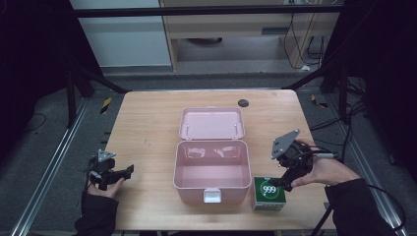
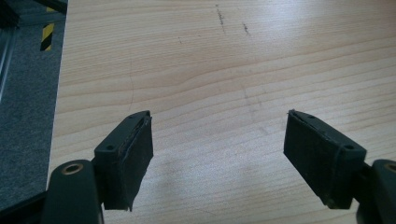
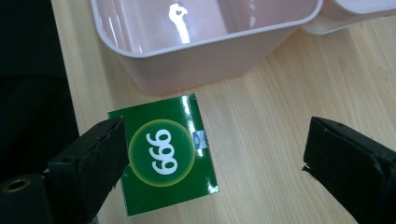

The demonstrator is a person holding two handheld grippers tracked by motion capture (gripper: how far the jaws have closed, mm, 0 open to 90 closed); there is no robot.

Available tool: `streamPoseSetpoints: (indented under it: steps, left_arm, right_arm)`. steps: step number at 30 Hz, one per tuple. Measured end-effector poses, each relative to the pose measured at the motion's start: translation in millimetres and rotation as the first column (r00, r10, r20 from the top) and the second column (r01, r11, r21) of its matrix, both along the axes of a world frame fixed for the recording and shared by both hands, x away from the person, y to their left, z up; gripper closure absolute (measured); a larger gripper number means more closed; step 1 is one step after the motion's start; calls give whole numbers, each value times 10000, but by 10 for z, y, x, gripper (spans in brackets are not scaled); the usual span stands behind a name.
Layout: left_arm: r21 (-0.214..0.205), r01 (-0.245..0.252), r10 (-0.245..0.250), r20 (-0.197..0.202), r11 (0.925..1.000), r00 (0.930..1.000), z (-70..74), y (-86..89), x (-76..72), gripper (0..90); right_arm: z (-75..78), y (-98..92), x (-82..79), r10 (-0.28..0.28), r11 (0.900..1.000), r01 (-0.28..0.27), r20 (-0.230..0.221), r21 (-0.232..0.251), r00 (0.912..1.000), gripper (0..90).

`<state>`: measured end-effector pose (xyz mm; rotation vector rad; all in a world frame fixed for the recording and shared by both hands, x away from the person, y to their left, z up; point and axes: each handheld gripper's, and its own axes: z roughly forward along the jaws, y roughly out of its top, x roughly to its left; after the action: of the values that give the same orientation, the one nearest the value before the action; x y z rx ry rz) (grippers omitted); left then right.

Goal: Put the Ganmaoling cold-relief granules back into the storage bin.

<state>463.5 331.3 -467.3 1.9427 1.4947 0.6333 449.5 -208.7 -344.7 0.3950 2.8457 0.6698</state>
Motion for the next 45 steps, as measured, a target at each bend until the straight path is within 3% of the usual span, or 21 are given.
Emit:
streamPoseSetpoints:
  steps: [9,21,34,45]
  left_arm:
    - [11,22,-22,-34,10000,10000,-4,1,3,232]
    - [18,29,-29,-85,10000,10000,-12,-7,7,234]
    - [54,47,-46,-105,10000,9999,-17,-4,13,235]
    - [56,64,-63,-140,10000,9999,-22,-3,16,237]
  right_arm:
    - [-120,87,-57,534,9965,-554,-328,-622,9980,71]
    - [-197,163,-81,713,9891,-775,-534,-1249,9960,54]
    - [-365,119,-94,573,9907,-664,-785,-1189,9953,50]
    - [-544,177,-97,714,9850,-861,-1008,-1494,9923,41]
